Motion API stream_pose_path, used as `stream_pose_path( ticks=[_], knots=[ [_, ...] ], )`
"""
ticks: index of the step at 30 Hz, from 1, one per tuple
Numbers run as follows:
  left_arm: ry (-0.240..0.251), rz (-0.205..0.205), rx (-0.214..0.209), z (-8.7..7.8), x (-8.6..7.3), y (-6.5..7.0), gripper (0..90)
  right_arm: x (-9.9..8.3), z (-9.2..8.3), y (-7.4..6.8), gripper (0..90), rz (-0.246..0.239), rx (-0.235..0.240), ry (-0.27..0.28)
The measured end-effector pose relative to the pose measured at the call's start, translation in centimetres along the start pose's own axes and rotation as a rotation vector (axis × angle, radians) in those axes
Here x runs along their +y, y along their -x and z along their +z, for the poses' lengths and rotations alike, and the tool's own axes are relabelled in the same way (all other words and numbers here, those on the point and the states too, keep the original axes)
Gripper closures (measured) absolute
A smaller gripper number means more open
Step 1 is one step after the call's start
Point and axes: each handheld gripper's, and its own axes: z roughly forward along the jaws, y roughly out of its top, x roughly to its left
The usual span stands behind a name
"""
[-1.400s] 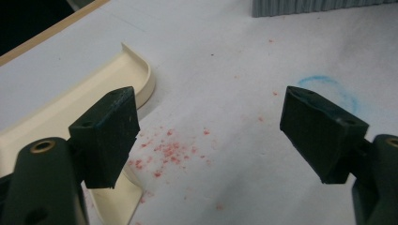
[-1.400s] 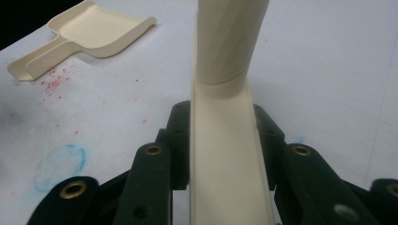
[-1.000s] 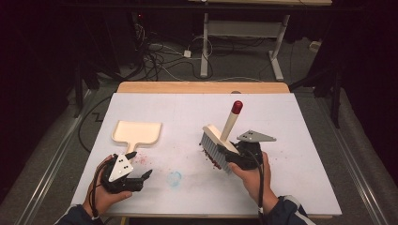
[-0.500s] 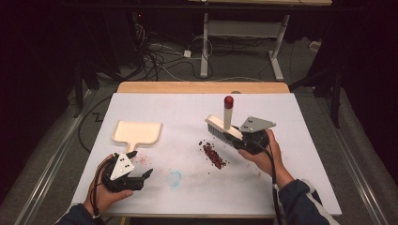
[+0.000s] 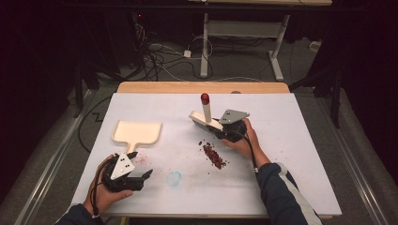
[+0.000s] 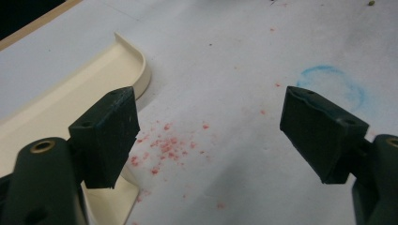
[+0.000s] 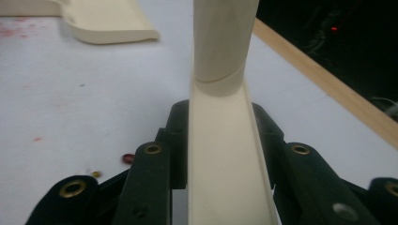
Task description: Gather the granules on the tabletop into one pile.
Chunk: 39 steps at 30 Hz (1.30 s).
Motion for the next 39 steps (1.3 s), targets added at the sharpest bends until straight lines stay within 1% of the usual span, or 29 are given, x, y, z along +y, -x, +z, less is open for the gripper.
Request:
stream_pose_path(
  ticks=[3,5,6,7,8,10,12,13,15,16,17,20,23,25,27,28,29,30,31,32,34,35,36,38,39],
  knots=[
    [-0.003,0.000,0.002,0.0,0.0,0.0,19.2,-0.3,-0.4,-0.9,67.3,-0.061,0.065,-0.005],
    [-0.004,0.001,0.002,0.0,0.0,0.1,19.2,-0.6,-0.8,-1.5,67.1,-0.096,0.097,0.000],
    [-0.008,0.004,0.003,0.0,0.0,0.1,19.2,-0.9,-1.1,-1.6,66.9,-0.108,0.115,0.003],
    [-0.005,0.015,0.007,0.0,0.0,0.1,19.2,-1.1,-1.5,-1.8,66.9,-0.121,0.129,0.004],
    [-0.006,0.016,0.007,0.0,0.0,0.1,19.2,-1.3,-1.9,-1.9,66.9,-0.131,0.149,0.013],
    [-0.009,0.016,0.007,0.0,0.0,0.1,19.2,-1.6,-2.6,-2.2,66.9,-0.151,0.180,0.013],
    [-0.009,0.016,0.005,0.0,0.1,0.2,19.2,-1.9,-3.3,-2.4,66.9,-0.166,0.200,0.013],
    [-0.016,0.007,0.000,0.0,0.0,0.2,19.2,-2.0,-3.7,-2.5,66.9,-0.176,0.207,0.012],
    [-0.017,0.008,-0.001,0.1,0.1,0.2,19.2,-2.2,-4.3,-2.7,66.9,-0.181,0.230,0.016],
    [-0.018,0.010,-0.002,0.1,0.1,0.3,19.3,-2.4,-4.6,-2.9,66.9,-0.189,0.235,0.014],
    [-0.013,0.022,0.003,0.1,0.1,0.2,19.2,-2.4,-4.8,-3.0,66.9,-0.193,0.236,0.014],
    [-0.016,0.012,-0.004,0.1,0.1,0.3,19.2,-2.5,-5.3,-3.0,67.0,-0.201,0.243,0.016],
    [-0.016,0.014,-0.005,0.0,0.1,0.3,19.3,-2.5,-5.7,-2.9,67.1,-0.191,0.221,0.025],
    [-0.017,0.016,-0.007,0.1,0.1,0.3,19.2,-2.5,-5.8,-2.8,67.4,-0.181,0.181,0.031],
    [-0.018,0.018,-0.007,0.1,0.1,0.3,19.3,-2.4,-5.9,-2.6,67.5,-0.172,0.169,0.044],
    [-0.013,0.027,-0.001,0.1,0.1,0.2,19.2,-2.3,-6.0,-2.5,67.5,-0.170,0.157,0.048],
    [-0.017,0.019,-0.006,0.1,0.1,0.3,19.3,-2.2,-6.3,-2.5,67.5,-0.169,0.148,0.052],
    [-0.016,0.018,-0.007,0.1,0.1,0.3,19.3,-2.0,-6.5,-2.4,67.5,-0.171,0.141,0.058],
    [-0.016,0.018,-0.006,0.1,0.1,0.3,19.2,-1.9,-6.8,-2.4,67.5,-0.163,0.133,0.072],
    [-0.013,0.029,0.001,0.1,0.1,0.2,19.2,-1.7,-7.1,-2.4,67.5,-0.152,0.136,0.085],
    [-0.012,0.031,0.001,0.1,0.2,0.3,19.2,-1.3,-7.8,-2.5,67.5,-0.137,0.140,0.111],
    [-0.012,0.032,0.002,0.0,0.2,0.3,19.3,-1.0,-8.4,-2.7,67.5,-0.136,0.151,0.132],
    [-0.017,0.023,-0.002,0.0,0.2,0.4,19.2,-0.8,-8.8,-2.9,67.5,-0.130,0.169,0.144],
    [-0.015,0.023,-0.001,0.0,0.2,0.4,19.2,-0.4,-9.5,-3.5,67.5,-0.124,0.187,0.159],
    [-0.015,0.023,0.000,-0.1,0.1,0.4,19.3,-0.2,-9.8,-3.9,67.5,-0.125,0.209,0.163]
  ],
)
